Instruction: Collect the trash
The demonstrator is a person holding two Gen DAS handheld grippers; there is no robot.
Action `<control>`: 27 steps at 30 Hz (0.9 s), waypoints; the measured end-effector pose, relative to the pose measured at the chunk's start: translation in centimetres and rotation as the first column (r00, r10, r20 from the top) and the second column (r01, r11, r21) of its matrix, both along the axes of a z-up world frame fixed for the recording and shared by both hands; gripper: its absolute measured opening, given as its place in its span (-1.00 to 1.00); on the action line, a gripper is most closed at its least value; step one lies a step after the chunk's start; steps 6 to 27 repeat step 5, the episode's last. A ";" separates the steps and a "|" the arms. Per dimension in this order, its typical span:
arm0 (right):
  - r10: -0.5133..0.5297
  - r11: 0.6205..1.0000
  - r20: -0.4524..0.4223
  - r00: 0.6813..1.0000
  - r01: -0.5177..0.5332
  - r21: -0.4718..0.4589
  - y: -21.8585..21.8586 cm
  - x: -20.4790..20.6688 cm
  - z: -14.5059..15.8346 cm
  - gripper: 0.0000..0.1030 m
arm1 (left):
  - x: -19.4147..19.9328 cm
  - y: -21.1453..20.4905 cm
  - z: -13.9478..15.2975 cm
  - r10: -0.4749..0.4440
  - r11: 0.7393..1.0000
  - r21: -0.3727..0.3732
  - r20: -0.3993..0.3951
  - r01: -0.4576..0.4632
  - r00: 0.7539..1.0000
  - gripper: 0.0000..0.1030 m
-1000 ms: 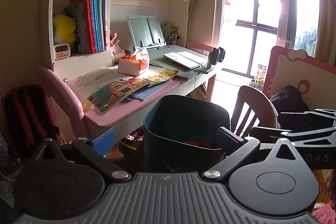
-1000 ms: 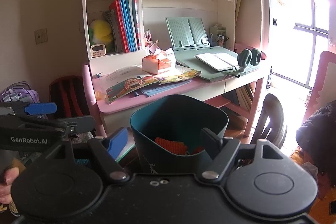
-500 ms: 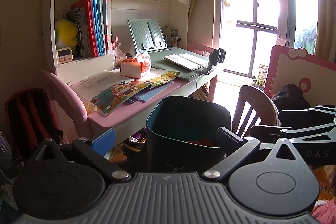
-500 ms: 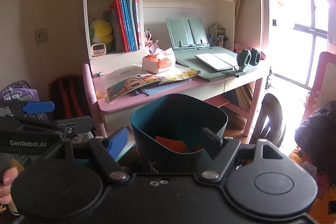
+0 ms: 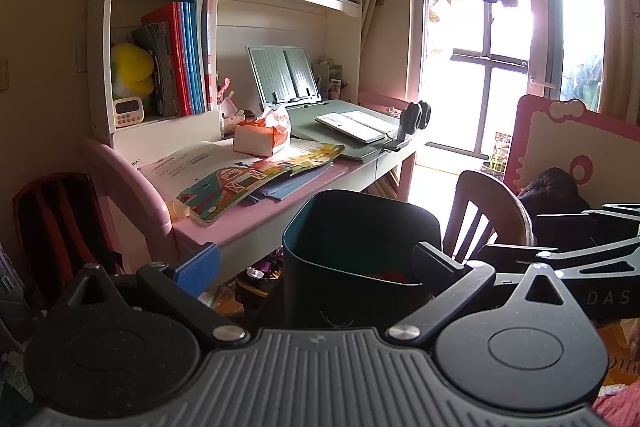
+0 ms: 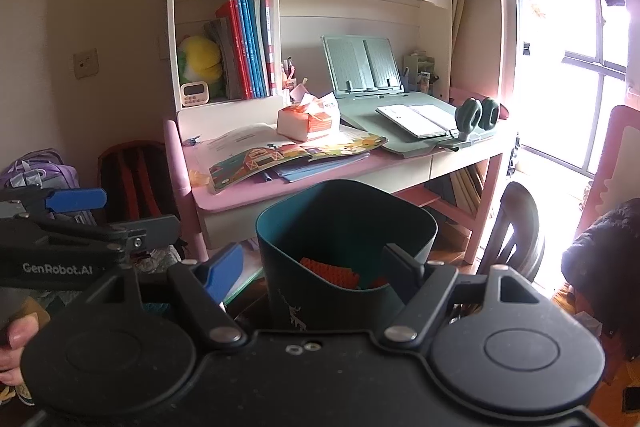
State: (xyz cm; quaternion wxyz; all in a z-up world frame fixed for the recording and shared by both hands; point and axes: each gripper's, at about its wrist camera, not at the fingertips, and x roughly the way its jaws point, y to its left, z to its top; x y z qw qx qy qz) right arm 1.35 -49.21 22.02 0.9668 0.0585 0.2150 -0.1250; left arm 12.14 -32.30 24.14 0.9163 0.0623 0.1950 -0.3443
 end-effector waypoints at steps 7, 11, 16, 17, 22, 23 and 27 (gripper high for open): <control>0.018 1.000 -0.002 1.000 -0.018 -0.004 0.3 0.2 0.1 0.48 | 0.0 0.1 -0.4 0.007 1.000 0.004 -0.008 -0.007 1.000 1.00; 0.018 1.000 -0.002 1.000 -0.018 -0.004 0.3 0.2 0.1 0.48 | 0.0 0.1 -0.4 0.007 1.000 0.004 -0.008 -0.007 1.000 1.00; 0.018 1.000 -0.002 1.000 -0.018 -0.004 0.3 0.2 0.1 0.48 | 0.0 0.1 -0.4 0.007 1.000 0.004 -0.008 -0.007 1.000 1.00; 0.018 1.000 -0.002 1.000 -0.018 -0.004 0.3 0.2 0.1 0.48 | 0.0 0.1 -0.4 0.007 1.000 0.004 -0.008 -0.007 1.000 1.00; 0.018 1.000 -0.002 1.000 -0.018 -0.004 0.3 0.2 0.1 0.48 | 0.0 0.1 -0.4 0.007 1.000 0.004 -0.008 -0.007 1.000 1.00; 0.018 1.000 -0.002 1.000 -0.018 -0.004 0.3 0.2 0.1 0.48 | 0.0 0.1 -0.4 0.007 1.000 0.004 -0.008 -0.007 1.000 1.00; 0.018 1.000 -0.002 1.000 -0.018 -0.004 0.3 0.2 0.1 0.48 | 0.0 0.1 -0.4 0.007 1.000 0.004 -0.008 -0.007 1.000 1.00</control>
